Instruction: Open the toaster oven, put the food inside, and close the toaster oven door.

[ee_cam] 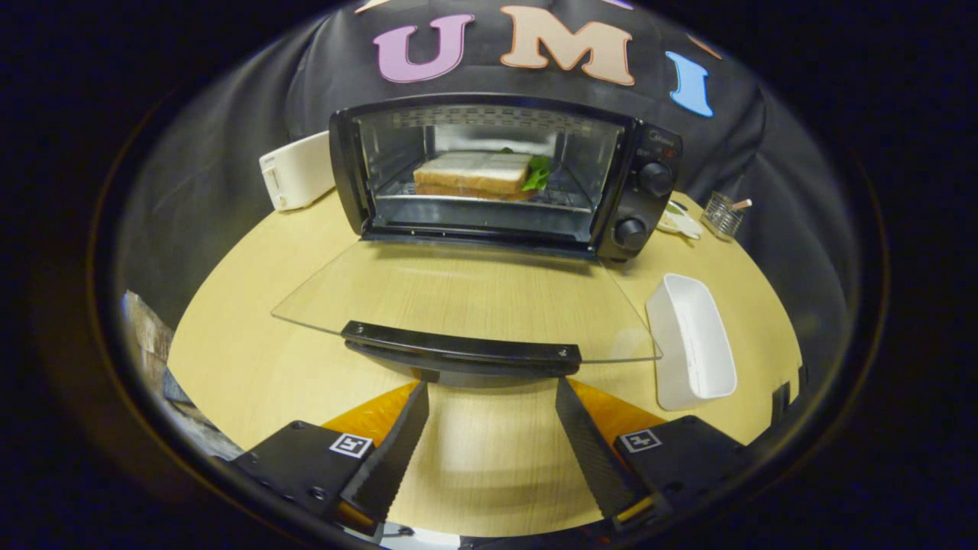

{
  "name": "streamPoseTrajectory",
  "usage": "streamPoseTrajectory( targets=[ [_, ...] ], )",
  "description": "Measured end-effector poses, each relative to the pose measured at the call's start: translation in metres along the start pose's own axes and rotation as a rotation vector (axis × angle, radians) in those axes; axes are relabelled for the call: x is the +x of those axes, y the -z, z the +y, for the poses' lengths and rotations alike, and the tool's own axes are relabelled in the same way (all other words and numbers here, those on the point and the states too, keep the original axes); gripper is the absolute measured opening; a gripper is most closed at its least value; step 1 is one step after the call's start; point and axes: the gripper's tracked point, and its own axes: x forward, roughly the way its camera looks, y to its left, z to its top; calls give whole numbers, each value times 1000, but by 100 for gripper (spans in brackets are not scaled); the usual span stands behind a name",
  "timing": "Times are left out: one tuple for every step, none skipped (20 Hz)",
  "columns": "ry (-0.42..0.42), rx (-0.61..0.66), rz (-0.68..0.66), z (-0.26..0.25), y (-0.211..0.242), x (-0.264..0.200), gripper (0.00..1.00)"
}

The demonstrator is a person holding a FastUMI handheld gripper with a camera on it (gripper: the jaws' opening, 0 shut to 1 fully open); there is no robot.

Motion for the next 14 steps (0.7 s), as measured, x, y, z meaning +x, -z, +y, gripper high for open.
streamPoseTrajectory(
  targets=[
    [-1,3,-17,1,-6,-1,100],
    [-5,11,-34,2,-15,-1,100],
    [-10,22,-52,2,-24,-1,100],
    [-11,29,-69,2,-35,0,100],
    [-12,33,-86,1,-46,3,100],
    [-13,32,-100,0,-57,4,100],
    [-14,32,-114,0,-66,6,100],
    [-15,35,-126,-1,-77,7,100],
    [-15,38,-139,-1,-86,10,100],
    [-13,43,-153,-3,-96,11,100],
    [-11,50,-165,-5,-105,13,100],
    [-13,52,-170,-5,-111,14,100],
    [-7,56,-181,-8,-118,16,100],
    [-7,64,-193,-10,-125,16,100]
  ],
)
